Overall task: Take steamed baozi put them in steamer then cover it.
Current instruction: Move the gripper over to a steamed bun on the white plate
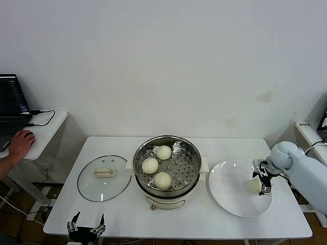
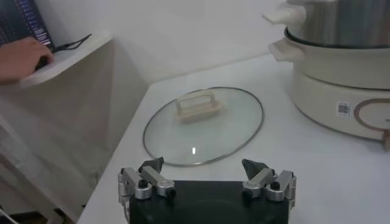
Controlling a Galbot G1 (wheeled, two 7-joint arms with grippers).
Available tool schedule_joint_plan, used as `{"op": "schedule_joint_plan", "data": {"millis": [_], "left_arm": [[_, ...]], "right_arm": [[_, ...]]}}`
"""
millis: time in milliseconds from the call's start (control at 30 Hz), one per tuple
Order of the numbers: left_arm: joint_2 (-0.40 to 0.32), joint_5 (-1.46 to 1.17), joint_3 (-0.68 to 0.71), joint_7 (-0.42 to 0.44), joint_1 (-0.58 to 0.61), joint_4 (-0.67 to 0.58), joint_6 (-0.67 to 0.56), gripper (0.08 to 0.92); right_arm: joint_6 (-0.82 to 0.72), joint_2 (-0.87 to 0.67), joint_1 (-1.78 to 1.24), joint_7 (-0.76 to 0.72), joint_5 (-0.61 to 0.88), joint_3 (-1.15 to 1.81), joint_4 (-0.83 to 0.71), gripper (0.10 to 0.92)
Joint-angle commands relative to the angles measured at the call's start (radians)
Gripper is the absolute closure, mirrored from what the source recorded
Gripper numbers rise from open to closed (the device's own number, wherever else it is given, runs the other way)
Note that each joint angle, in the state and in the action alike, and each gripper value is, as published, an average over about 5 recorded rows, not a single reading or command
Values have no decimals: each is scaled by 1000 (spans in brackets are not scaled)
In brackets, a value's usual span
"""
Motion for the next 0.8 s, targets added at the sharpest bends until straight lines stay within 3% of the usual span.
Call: {"op": "schedule_joint_plan", "data": {"millis": [33,200,400,800], "left_arm": [[1,0,0,1,-2,1,0,177],[0,0,1,1,-5,4,0,177],[-3,0,1,1,-11,7,0,177],[-2,-1,6,1,-32,10,-1,177]], "right_arm": [[1,3,-8,12,-6,6,-5,203],[0,2,-4,17,-3,7,-6,228],[0,2,6,19,1,5,-7,349],[-46,-79,209,-7,151,-138,98,372]]}}
